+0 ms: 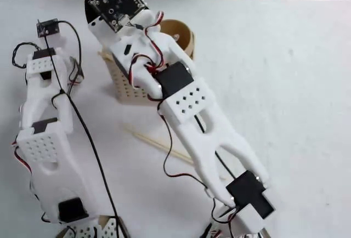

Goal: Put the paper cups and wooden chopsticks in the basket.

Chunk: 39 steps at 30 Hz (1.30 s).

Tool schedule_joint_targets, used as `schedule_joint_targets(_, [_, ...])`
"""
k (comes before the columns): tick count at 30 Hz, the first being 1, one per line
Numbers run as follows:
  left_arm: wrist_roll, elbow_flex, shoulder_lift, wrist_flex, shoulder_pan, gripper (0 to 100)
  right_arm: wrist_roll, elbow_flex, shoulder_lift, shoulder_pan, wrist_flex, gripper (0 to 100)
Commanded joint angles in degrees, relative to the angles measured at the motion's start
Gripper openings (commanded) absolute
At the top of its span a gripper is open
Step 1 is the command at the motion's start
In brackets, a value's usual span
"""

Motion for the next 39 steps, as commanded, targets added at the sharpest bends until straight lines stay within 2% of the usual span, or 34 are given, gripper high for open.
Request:
schedule_joint_targets(1, [-0.1, -0.2, -0.2, -1.0, -0.2, 12, -0.7, -3.1, -0.7, 0.8, 1.5, 9.1])
schedule_joint_targets(7, [-0.1, -0.2, -0.2, -1.0, -0.2, 12, -0.9, -2.9, -3.1, 0.7, 11.2, 2.0])
schedule_joint_targets(9, [-0.1, -0.2, -0.2, -1.0, -0.2, 12, -0.9, -3.0, -6.1, 0.5, 21.0, 1.7])
schedule_joint_targets(14, [-0.1, -0.2, -0.2, -1.0, -0.3, 12, -0.4, -2.9, -16.6, 0.5, 54.1, 2.5])
schedule_joint_targets(18, [-0.1, -0.2, -0.2, -1.0, -0.3, 12, 5.9, 3.7, -18.8, -0.6, 67.1, 2.5])
schedule_joint_targets(22, [-0.1, -0.2, -0.2, -0.9, -0.5, 12, 10.7, 21.5, -19.3, -2.8, 61.7, 2.6])
schedule_joint_targets(29, [-0.1, -0.1, -0.2, -0.6, -0.5, 12, 14.4, 49.8, -17.2, -3.8, 36.4, 2.8])
schedule_joint_targets(35, [-0.1, -0.1, -0.2, -0.8, -0.5, 12, 14.9, 53.3, -7.3, -2.9, 28.4, 14.0])
schedule_joint_targets(39, [-0.1, -0.1, -0.2, -0.8, -0.5, 12, 14.9, 52.8, -1.5, -2.3, 25.0, 13.0])
